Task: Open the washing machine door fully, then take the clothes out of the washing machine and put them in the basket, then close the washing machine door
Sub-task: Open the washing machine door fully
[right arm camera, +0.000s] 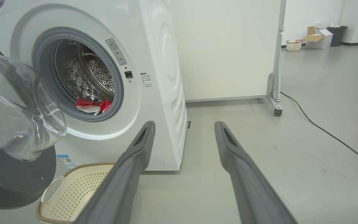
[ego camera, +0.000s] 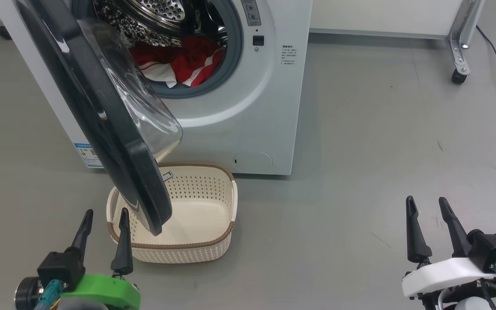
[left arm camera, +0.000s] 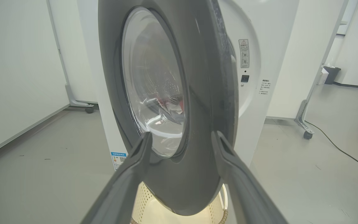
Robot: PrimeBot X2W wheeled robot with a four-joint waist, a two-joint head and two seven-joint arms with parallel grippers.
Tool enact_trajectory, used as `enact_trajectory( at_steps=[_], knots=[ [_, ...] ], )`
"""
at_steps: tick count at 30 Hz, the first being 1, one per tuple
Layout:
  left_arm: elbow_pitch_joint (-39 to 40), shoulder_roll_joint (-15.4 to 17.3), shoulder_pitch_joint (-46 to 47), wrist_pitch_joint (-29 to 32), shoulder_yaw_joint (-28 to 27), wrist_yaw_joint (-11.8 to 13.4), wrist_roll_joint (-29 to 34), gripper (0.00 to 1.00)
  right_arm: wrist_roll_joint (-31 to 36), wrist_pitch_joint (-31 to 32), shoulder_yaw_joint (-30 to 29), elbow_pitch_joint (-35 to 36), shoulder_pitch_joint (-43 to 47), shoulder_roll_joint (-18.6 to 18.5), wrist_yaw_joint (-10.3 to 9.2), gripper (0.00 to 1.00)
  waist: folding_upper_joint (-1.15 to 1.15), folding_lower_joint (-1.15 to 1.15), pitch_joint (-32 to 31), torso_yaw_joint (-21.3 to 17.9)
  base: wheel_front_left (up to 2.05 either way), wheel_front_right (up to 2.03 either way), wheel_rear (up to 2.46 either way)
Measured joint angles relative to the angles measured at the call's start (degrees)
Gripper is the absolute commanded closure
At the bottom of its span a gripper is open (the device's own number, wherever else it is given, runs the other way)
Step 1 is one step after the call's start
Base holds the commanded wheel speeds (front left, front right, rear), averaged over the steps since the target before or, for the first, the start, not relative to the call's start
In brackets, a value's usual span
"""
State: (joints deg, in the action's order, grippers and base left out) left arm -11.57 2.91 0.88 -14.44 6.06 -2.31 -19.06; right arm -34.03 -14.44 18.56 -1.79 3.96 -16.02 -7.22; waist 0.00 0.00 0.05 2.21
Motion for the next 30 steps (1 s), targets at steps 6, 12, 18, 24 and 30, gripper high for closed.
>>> enact_trajectory(
  at_steps=[6,12,18,24,30],
  knots=[
    [-0.3,0.0,0.0,0.0,-0.1,0.0,0.1,0.00,1.2,0.0,-0.2,0.6,1.0,0.4,0.00,0.00,0.00,0.00,-0.2,0.1,0.00,0.00,0.00],
    [-0.6,-0.1,0.0,0.0,-0.1,-0.5,0.5,0.00,1.9,0.0,-0.7,1.1,1.4,0.7,0.00,0.00,0.00,0.00,-0.4,0.2,0.00,0.00,0.00],
    [-0.6,-0.1,0.0,0.0,-0.1,-0.6,0.5,0.00,1.9,0.0,-0.9,1.3,2.5,1.1,0.00,0.00,0.00,0.00,-0.5,0.3,0.00,0.00,0.00],
    [-0.7,-0.2,0.0,0.0,-0.2,-0.6,0.6,0.00,2.4,0.0,-0.9,1.5,2.6,1.5,0.00,0.00,0.00,0.00,-0.5,0.3,0.00,0.00,0.00],
    [-0.8,-0.2,0.0,0.0,-0.3,-1.0,0.6,0.00,2.5,0.0,-1.4,1.7,2.8,1.7,0.00,0.00,0.00,0.00,-0.6,0.3,0.00,0.00,0.00]
  ],
)
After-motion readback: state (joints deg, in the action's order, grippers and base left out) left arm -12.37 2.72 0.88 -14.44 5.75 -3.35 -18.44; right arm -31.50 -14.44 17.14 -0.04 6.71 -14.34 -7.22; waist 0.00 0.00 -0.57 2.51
